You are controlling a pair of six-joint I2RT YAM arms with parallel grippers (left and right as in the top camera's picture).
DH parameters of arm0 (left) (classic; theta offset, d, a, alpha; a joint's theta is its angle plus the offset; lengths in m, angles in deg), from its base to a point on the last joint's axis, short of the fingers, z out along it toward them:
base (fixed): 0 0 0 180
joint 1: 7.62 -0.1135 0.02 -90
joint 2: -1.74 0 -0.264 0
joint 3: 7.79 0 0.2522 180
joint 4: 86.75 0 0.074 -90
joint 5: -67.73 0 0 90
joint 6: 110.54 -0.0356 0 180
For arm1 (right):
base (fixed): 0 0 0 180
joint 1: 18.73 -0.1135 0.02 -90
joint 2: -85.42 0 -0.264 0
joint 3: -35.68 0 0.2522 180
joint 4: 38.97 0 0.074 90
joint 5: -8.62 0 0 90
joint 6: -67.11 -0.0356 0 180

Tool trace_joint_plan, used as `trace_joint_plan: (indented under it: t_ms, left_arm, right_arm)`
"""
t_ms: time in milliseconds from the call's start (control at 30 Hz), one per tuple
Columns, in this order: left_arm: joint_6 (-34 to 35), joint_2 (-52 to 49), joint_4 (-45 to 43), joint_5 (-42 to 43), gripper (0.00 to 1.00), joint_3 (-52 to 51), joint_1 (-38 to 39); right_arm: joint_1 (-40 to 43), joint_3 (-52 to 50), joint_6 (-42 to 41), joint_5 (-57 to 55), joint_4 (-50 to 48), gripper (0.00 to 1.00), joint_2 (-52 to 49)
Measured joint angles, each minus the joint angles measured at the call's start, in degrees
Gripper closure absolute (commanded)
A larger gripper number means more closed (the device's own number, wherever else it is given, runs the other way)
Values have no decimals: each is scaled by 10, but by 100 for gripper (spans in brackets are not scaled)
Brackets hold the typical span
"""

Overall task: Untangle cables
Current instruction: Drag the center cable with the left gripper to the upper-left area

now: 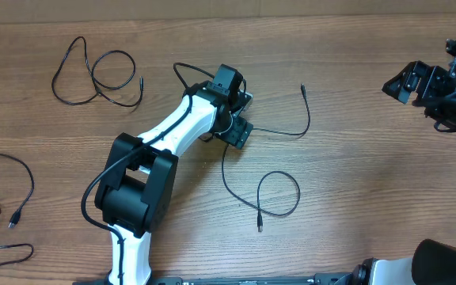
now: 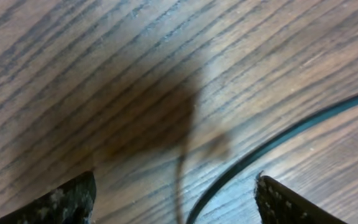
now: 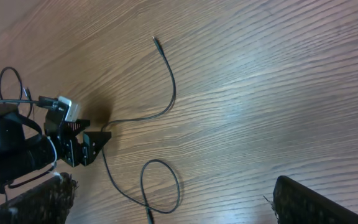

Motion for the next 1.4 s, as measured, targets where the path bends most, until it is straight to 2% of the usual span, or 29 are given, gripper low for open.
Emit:
trace_joint_plan:
  t_ms: [167, 233, 267, 333, 367, 400, 433, 467, 567, 767, 867, 1033, 1200, 1400]
  left_arm:
    - [0, 1, -30, -7, 19, -24, 6]
    - [0, 3, -37, -13, 23, -31, 10]
    - [0, 4, -40, -15, 29, -33, 11]
    - [1, 4, -42, -17, 50, -34, 14]
    - [2, 4, -43, -19, 63, -35, 14]
    - [2, 4, -42, -19, 81, -36, 15]
    - [3, 4, -42, -19, 92, -36, 15]
    - [4, 4, -42, -19, 96, -37, 15]
    - [5, 4, -35, -17, 96, -39, 15]
    - [11, 9, 60, -27, 96, -14, 14]
    - [14, 31, 93, -58, 96, 38, 10]
    - [17, 147, 94, -129, 96, 170, -13]
    - [19, 238, 91, -219, 96, 250, -72]
    - [31, 292, 98, -297, 96, 268, -199]
  right_arm:
    - [0, 0, 0, 0, 0, 0, 0]
    - [0, 0, 0, 0, 0, 0, 0]
    - [0, 0, 0, 0, 0, 0, 0]
    - [0, 0, 0, 0, 0, 0, 0]
    - [0, 0, 0, 0, 0, 0, 0]
    - [0, 0, 0, 0, 0, 0, 0]
    - [0, 0, 0, 0, 0, 0, 0]
    - [0, 0, 0, 0, 1, 0, 0]
    - [0, 0, 0, 0, 3, 0, 0]
    - [0, 0, 0, 0, 2, 0, 0]
    - [0, 0, 0, 0, 4, 0, 0]
    - [0, 0, 0, 0, 4, 0, 0]
    - [0, 0, 0, 0, 4, 0, 0]
    - [0, 0, 0, 0, 4, 0, 0]
